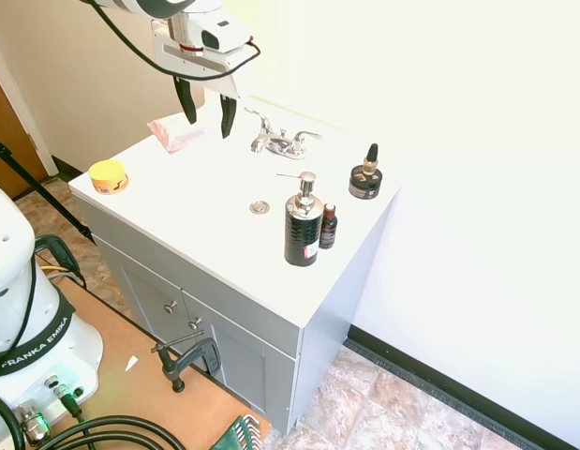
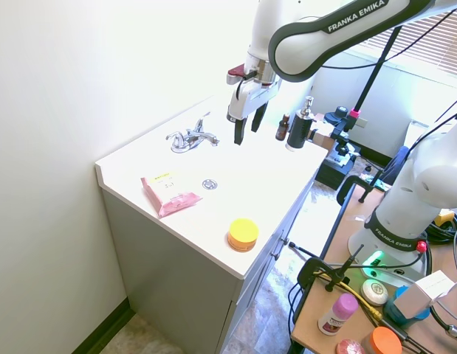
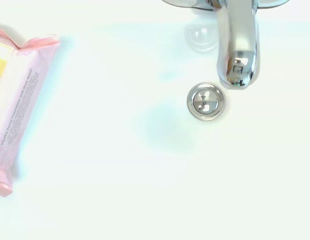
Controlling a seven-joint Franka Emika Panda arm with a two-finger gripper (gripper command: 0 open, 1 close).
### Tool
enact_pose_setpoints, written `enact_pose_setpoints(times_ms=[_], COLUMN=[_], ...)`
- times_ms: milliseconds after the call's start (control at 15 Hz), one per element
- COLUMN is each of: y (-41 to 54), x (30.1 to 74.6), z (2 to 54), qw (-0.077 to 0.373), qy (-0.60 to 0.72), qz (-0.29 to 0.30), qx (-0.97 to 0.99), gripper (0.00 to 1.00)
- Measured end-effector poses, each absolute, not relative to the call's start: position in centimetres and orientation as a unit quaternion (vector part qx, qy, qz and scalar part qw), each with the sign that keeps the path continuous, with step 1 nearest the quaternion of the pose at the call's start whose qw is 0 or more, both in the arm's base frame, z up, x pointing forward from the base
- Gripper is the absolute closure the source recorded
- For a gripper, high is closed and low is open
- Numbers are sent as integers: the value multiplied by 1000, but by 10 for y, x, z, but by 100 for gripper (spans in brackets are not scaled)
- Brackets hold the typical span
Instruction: Turn on the hot water
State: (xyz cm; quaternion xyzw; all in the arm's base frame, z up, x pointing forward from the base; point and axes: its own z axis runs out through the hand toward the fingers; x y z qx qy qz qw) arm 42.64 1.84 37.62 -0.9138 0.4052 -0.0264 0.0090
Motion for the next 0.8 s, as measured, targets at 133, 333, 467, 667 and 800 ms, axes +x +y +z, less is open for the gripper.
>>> enact_pose_setpoints(times_ms=[133,333,467,667,800], y=[18,30,51,71,77], x=[426,436,453,482,500], z=[376,377,374,358,350], qw=[9,8,11,23,34], qy=[406,431,459,480,486], qz=[-26,-53,-93,-156,-192], qx=[-914,-901,-884,-863,-852], gripper=[0,0,0,0,0])
